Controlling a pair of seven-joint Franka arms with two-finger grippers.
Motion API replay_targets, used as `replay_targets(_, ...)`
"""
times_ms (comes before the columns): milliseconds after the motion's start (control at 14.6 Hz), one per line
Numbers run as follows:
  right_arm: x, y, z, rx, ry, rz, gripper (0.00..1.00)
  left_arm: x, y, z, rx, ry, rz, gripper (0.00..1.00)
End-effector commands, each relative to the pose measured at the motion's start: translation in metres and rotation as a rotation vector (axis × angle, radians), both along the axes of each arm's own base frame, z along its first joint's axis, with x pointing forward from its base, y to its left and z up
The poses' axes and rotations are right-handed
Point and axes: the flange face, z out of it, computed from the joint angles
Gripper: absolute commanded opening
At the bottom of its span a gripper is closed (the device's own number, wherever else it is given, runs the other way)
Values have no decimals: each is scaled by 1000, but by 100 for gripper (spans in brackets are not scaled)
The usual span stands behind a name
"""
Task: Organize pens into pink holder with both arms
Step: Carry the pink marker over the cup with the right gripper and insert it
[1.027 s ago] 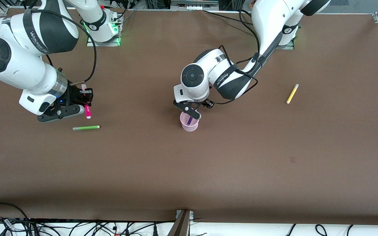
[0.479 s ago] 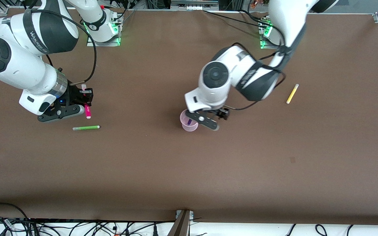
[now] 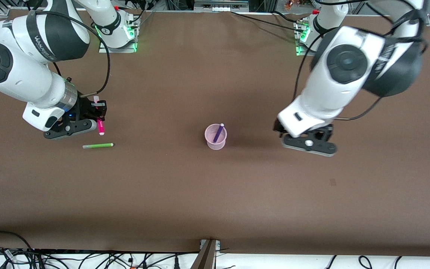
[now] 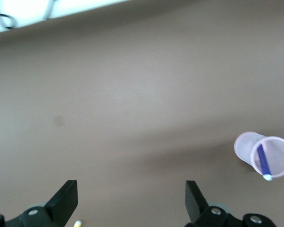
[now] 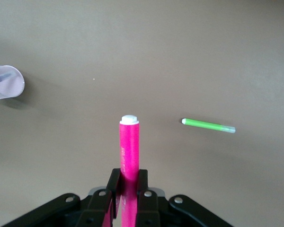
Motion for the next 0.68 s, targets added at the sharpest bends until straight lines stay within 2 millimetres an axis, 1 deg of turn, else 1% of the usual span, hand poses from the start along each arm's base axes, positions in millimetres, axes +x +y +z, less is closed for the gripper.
replay_targets(0, 5, 32, -11, 51, -73, 20, 0, -1, 49, 30, 31, -38, 53, 100)
replay_targets(68, 8, 51, -19, 84, -121, 31, 0, 0, 71, 38, 33, -46, 50, 100)
replay_targets(137, 10, 70, -25, 107, -163, 30, 0, -2, 85, 42, 34, -41, 36, 100)
replay_targets(205, 6, 95, -34, 122, -190, 29, 0, -6, 102, 44, 39, -36, 38, 100)
replay_targets(274, 0, 117, -40, 134, -214, 36, 0, -9, 115, 46, 44, -36, 50, 100)
replay_targets(342, -6, 135, -47, 145, -232, 47, 0, -11, 123, 47, 20, -28, 65, 100)
replay_targets(411, -11, 148, -54, 154, -249, 63, 0, -12, 137, 48, -26, -13, 84, 100)
replay_targets(479, -16, 160, -59, 165, -267, 78, 0, -16, 145, 49, -69, 4, 62, 100)
replay_targets(616, -22, 184, -68, 201, -309, 33, 0, -27, 157, 40, -82, 14, 49, 100)
